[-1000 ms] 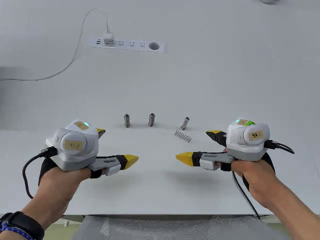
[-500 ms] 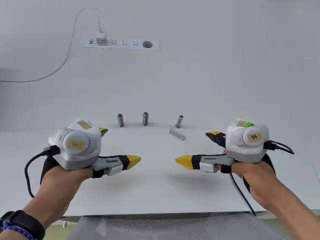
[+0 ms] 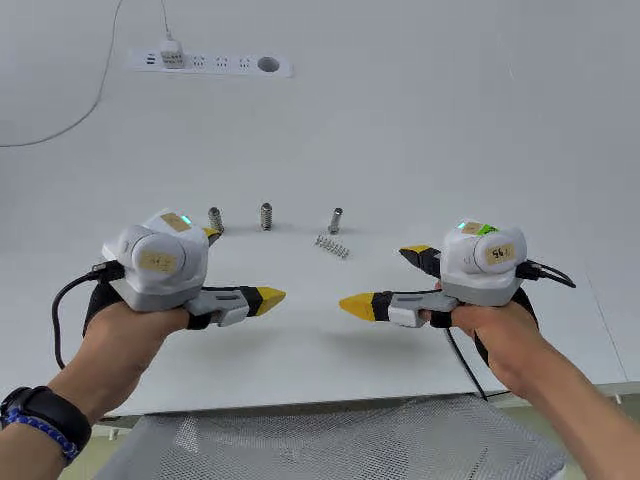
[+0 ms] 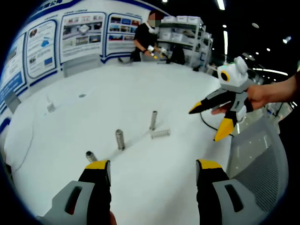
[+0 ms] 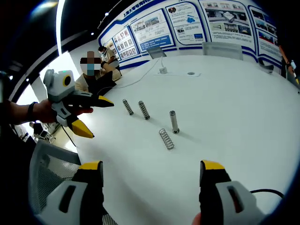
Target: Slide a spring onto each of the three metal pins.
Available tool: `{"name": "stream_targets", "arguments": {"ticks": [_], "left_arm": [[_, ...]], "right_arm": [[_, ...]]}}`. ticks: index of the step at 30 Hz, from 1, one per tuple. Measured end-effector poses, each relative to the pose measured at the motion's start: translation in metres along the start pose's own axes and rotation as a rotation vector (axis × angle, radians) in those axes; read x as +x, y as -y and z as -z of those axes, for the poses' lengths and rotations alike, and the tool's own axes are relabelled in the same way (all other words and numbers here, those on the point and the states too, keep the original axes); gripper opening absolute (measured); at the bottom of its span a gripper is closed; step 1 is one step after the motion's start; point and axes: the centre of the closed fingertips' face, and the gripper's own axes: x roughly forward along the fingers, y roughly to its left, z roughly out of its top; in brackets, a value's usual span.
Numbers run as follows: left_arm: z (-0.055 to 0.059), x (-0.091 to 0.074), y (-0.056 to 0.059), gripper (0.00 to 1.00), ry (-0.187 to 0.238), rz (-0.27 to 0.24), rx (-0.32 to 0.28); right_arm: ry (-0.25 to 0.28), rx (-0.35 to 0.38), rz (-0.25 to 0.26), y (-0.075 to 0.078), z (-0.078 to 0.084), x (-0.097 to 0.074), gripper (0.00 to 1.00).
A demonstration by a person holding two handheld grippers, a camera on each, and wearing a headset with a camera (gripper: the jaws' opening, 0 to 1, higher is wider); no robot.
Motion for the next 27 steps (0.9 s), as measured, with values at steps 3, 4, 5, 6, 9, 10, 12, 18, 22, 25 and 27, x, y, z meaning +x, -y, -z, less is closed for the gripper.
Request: {"name": "stream_targets", "arguments": {"ticks": [3,4,5,6,9,10,12,18,22,25,27], "left_arm": [[-0.003,0.008,0.007,0.76,-0.013,0.027,0.031],[-0.004,0.011,0.01,0.76,-0.018,0.039,0.047],[-0.005,0.014,0.012,0.76,-0.022,0.046,0.058],[-0.006,0.016,0.014,0.76,-0.025,0.052,0.068],[-0.009,0.024,0.021,0.76,-0.034,0.078,0.084],[-0.009,0.028,0.024,0.76,-0.039,0.089,0.095],[-0.01,0.033,0.029,0.75,-0.048,0.103,0.115],[-0.012,0.045,0.035,0.75,-0.053,0.129,0.119],[-0.015,0.054,0.041,0.75,-0.062,0.153,0.138],[-0.015,0.062,0.042,0.75,-0.071,0.166,0.152],[-0.018,0.066,0.043,0.74,-0.072,0.176,0.155]], "right_arm": [[0.007,0.01,0.008,0.003,0.0,-0.004,0.86],[0.013,0.013,0.011,0.004,0.0,-0.005,0.86],[0.017,0.016,0.013,0.004,-0.001,-0.007,0.86],[0.021,0.017,0.015,0.005,-0.002,-0.008,0.87],[0.026,0.019,0.021,0.009,-0.003,-0.011,0.86],[0.028,0.019,0.023,0.01,-0.003,-0.012,0.86],[0.03,0.021,0.026,0.011,-0.003,-0.015,0.86],[0.031,0.023,0.029,0.013,-0.003,-0.023,0.87],[0.036,0.025,0.029,0.014,-0.004,-0.027,0.87],[0.032,0.027,0.028,0.013,-0.002,-0.029,0.86],[0.03,0.032,0.029,0.013,-0.001,-0.03,0.86]]}}
